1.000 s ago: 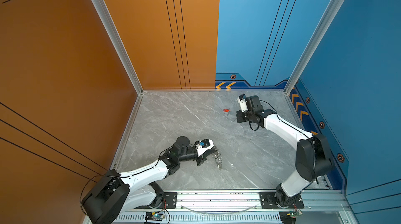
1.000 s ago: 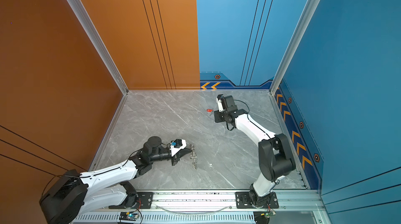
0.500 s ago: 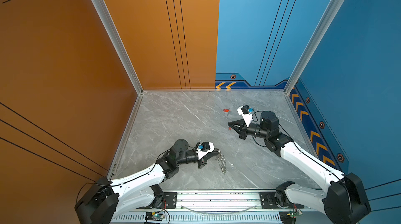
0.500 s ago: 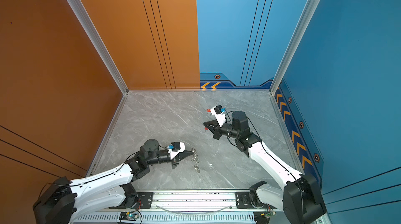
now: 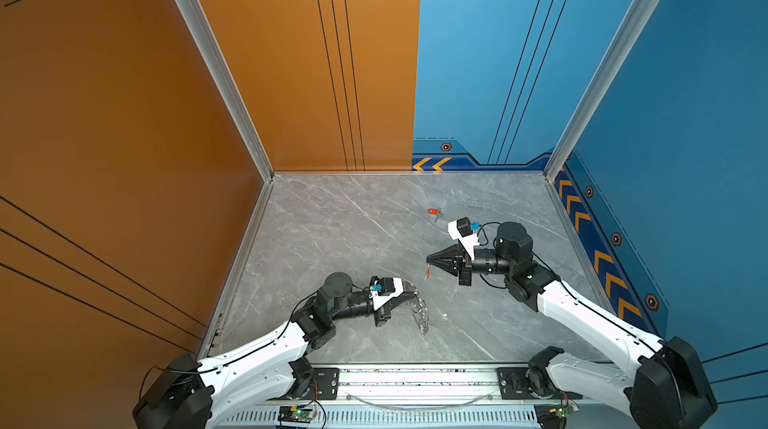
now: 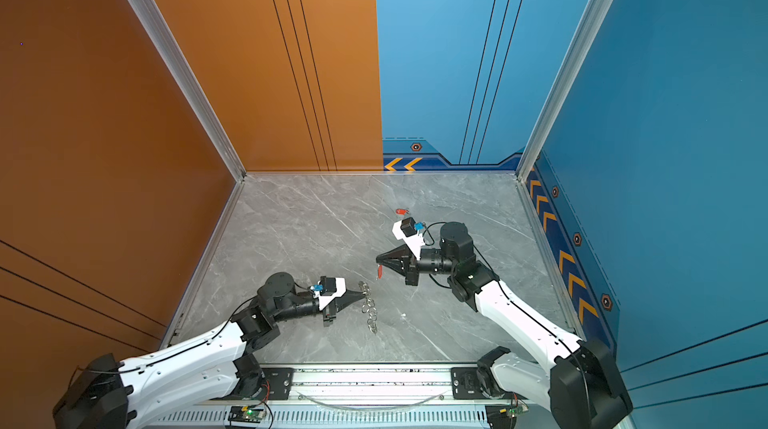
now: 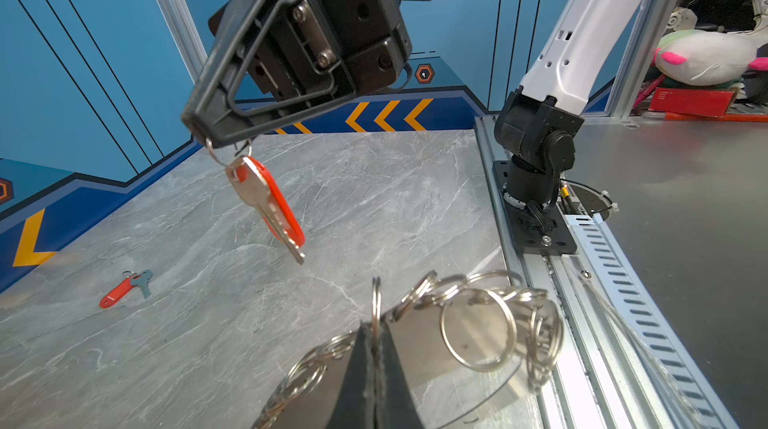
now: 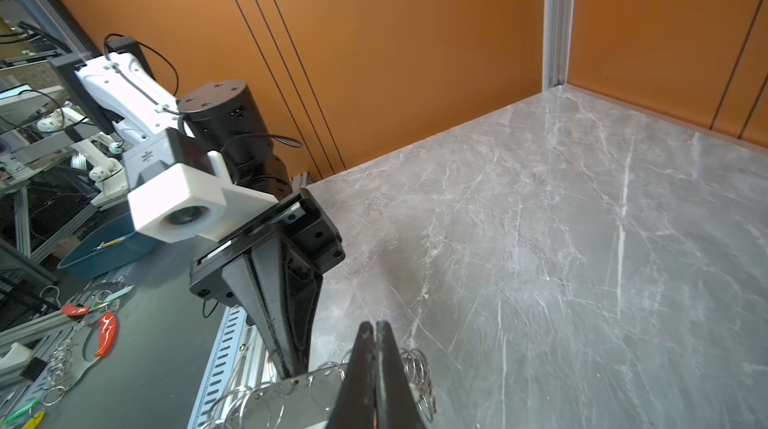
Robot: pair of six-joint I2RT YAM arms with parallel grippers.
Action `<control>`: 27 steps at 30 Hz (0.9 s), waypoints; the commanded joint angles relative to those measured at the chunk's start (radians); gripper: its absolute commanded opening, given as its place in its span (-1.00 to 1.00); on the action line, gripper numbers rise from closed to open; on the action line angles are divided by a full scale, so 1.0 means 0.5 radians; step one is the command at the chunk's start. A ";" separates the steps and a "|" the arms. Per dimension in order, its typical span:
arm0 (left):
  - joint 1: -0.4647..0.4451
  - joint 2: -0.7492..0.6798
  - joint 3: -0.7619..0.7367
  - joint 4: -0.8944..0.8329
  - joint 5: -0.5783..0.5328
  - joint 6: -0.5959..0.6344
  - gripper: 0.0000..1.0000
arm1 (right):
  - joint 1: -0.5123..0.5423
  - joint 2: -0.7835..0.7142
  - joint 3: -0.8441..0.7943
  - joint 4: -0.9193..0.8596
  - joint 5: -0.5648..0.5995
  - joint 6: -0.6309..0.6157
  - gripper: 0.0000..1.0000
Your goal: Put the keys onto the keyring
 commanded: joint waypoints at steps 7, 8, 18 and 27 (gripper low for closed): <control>0.011 0.051 -0.013 0.098 0.047 0.175 -1.00 | 0.178 -0.077 -0.145 0.008 0.087 -0.123 -1.00; 0.014 0.071 -0.017 0.123 0.062 0.197 -1.00 | 0.195 -0.090 -0.166 0.019 0.096 -0.128 -1.00; 0.115 0.317 -0.036 0.353 0.330 0.183 -1.00 | 0.248 -0.129 -0.343 0.127 0.086 -0.212 -1.00; 0.129 0.402 -0.018 0.353 0.452 0.160 -1.00 | 0.253 -0.029 -0.419 0.256 0.062 -0.312 -1.00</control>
